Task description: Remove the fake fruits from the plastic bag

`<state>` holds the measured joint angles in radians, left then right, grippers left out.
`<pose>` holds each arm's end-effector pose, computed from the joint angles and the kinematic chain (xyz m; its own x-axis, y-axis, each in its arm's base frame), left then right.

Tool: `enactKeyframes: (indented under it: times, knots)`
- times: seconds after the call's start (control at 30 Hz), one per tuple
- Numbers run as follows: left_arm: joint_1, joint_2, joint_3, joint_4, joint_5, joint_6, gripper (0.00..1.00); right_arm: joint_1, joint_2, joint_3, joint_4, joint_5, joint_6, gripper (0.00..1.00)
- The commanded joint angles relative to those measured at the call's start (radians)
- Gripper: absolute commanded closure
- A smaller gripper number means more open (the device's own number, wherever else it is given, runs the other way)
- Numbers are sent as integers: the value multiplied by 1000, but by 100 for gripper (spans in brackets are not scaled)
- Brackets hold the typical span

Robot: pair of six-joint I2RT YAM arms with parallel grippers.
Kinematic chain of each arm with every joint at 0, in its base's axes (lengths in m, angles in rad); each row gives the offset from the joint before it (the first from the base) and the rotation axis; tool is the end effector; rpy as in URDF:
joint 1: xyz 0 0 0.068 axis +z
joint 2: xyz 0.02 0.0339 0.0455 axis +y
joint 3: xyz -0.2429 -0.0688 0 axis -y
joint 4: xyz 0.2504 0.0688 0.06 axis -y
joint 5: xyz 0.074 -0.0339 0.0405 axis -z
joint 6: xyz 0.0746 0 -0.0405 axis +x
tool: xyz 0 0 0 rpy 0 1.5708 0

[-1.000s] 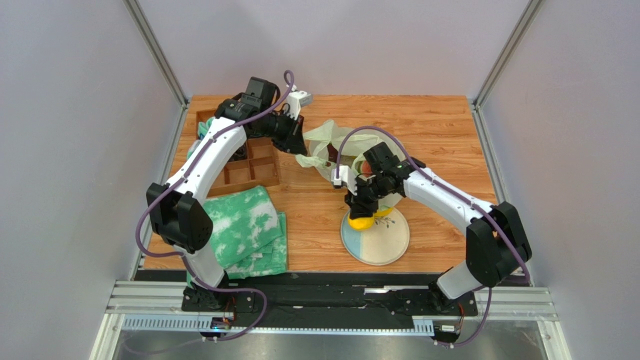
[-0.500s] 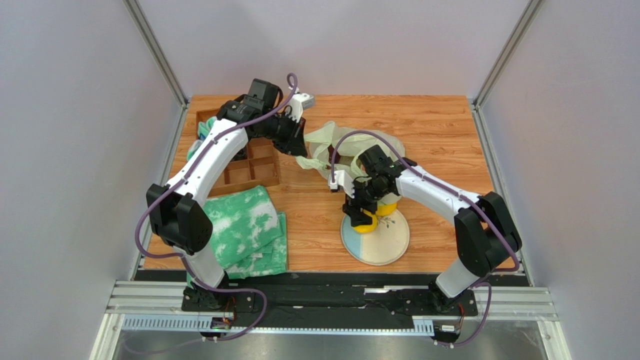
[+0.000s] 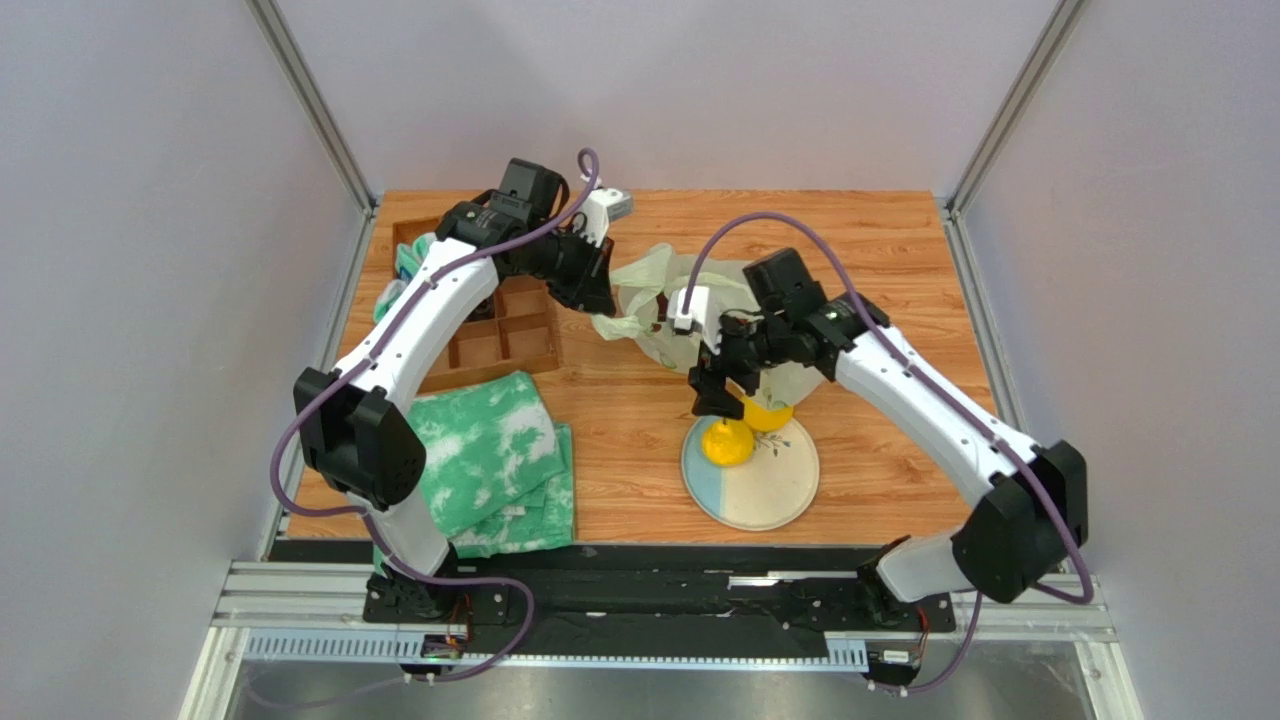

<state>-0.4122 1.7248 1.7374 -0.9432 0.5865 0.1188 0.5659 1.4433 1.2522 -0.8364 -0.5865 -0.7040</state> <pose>0.3391 -0.1934 0.3075 -0.6542 0.3938 -0.6457 0.7192 0.5881 -0.3699 0.2452 0.2047 0.2492 -0.1054 -0.7056 -0.7007 -0.9922 0.1219 0.0265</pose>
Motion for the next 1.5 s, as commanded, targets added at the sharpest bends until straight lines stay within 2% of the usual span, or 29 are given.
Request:
enactKeyframes:
  times: [0.0, 0.13, 0.23, 0.3, 0.43, 0.47, 0.53, 0.57, 0.77, 0.9, 0.97, 1.0, 1.1, 1.13, 1.2, 1.23, 1.33, 1.4, 1.47]
  knots:
    - [-19, -48, 22, -3, -19, 33, 100, -58, -75, 73, 52, -70, 193, 24]
    - [-40, -70, -7, -8, -19, 38, 100, -113, -69, 99, 175, -55, 328, 28]
    - [-62, -85, -41, -6, -13, 44, 100, -162, -41, 110, 293, -50, 409, 38]
    - [-86, -93, -59, -3, -22, 54, 100, -167, 3, 119, 318, 16, 403, 44]
    - [-128, -99, -96, -2, -27, 59, 100, -170, 81, 113, 304, 121, 348, 61]
    - [-140, -97, -99, -2, -25, 62, 100, -169, 95, 101, 303, 222, 334, 63]
    - [-148, -102, -111, -14, -19, 58, 100, -172, 136, 78, 293, 328, 310, 67]
    - [-149, -108, -119, -17, -14, 56, 100, -181, 147, 57, 287, 382, 285, 67]
    - [-149, -240, -226, -69, -48, 110, 100, -248, 169, -34, 273, 477, 213, 68]
    - [-149, -275, -294, -63, -94, 168, 100, -285, 242, -13, 304, 550, 195, 66]
    - [-149, -231, -257, -49, -140, 182, 100, -307, 320, 38, 321, 583, 195, 66]
    - [-148, -206, -227, -46, -164, 200, 100, -329, 351, 123, 329, 627, 199, 66]
    - [-140, -84, -26, -49, -260, 223, 100, -392, 472, 287, 321, 698, 219, 65]
    - [-134, -52, 94, -48, -275, 228, 100, -408, 500, 400, 319, 708, 230, 64]
    - [-119, 36, 222, -39, -323, 225, 100, -455, 532, 485, 336, 732, 238, 64]
    - [-114, 67, 354, -34, -330, 225, 100, -465, 532, 542, 348, 741, 233, 64]
    - [-109, 159, 584, -25, -333, 242, 100, -508, 499, 593, 388, 755, 242, 64]
    - [-109, 182, 669, -14, -285, 255, 100, -541, 467, 595, 387, 752, 258, 64]
    - [-111, 147, 659, 7, -233, 242, 100, -557, 389, 522, 387, 745, 276, 64]
